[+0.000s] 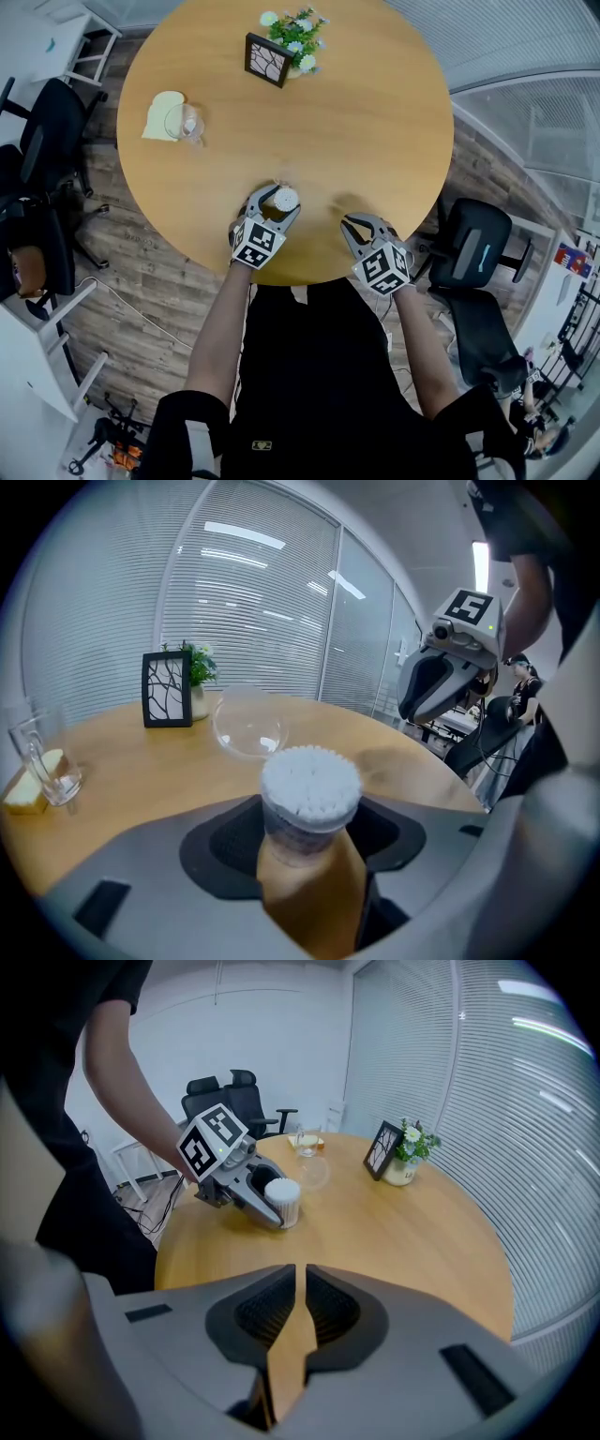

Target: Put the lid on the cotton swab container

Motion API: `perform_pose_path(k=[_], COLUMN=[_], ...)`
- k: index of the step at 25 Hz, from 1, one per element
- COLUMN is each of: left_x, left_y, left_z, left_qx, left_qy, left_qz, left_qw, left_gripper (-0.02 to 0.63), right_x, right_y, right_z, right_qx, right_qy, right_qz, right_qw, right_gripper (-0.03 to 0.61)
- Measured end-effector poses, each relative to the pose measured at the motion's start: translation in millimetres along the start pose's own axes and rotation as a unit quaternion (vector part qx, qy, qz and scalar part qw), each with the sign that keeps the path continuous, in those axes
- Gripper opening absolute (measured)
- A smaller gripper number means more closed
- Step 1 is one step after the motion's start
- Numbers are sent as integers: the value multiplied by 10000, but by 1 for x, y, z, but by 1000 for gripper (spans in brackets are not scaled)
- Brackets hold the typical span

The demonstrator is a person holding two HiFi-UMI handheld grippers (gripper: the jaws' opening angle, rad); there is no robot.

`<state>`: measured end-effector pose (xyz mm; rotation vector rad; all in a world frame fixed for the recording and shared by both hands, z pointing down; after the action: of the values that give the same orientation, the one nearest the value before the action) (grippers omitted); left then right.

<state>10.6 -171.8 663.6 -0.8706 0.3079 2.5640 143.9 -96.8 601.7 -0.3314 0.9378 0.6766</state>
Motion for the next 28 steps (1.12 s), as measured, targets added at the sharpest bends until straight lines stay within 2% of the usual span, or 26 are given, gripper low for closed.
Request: perform_pose_path(k=[3, 4, 5, 7, 9, 12, 15, 20, 28], left_x=[0, 1, 1, 1, -1, -2, -1, -3, -3], left_y=[0, 0, 0, 1, 1, 0, 1, 0, -1], left_z=[1, 2, 2, 2, 2, 3, 4, 3, 3], left_qx=[49, 72, 95, 129, 126, 118, 100, 127, 58], left_qy=[-1, -14, -28, -50, -42, -18, 9, 20, 43], left_qz=[-34, -43, -46, -44, -33, -18, -37, -19, 56], left_qw=[10000, 10000, 9999, 9999, 9999, 9999, 9999, 9999, 10000], left_gripper=[270, 270, 271, 272, 272, 272, 272, 272, 272], right_x=[-5, -7, -9, -13, -17, -22, -31, -50, -79], right_y=[3, 5, 7, 12, 9, -2, -8, -16, -23], right_z=[-8, -12, -17, -30, -47, -68, -85, -100, -119], right_qx=[275, 319, 253, -204, -754, -1233, -1076, -556, -535], right_qy=[5, -25, -102, -481, -977, -1409, -1555, -1379, -1254], right_qz=[-211, -377, -632, -1311, -1838, -2295, -2535, -2988, -3537], right_qw=[9994, 9988, 9976, 9900, 9752, 9551, 9487, 9427, 9254], right_gripper=[13, 33, 105, 207, 244, 300, 326, 403, 413])
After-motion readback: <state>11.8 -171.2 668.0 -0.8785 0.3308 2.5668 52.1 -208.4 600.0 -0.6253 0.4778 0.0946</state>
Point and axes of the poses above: the fingertips, and each gripper's own axes: x backward along the fingers, y to its left, z out of its underside, the point moved 3 cm from there along x, backward along the fingers, and after that the axes turned 3 degrees about -x, right-handed, at the moved point
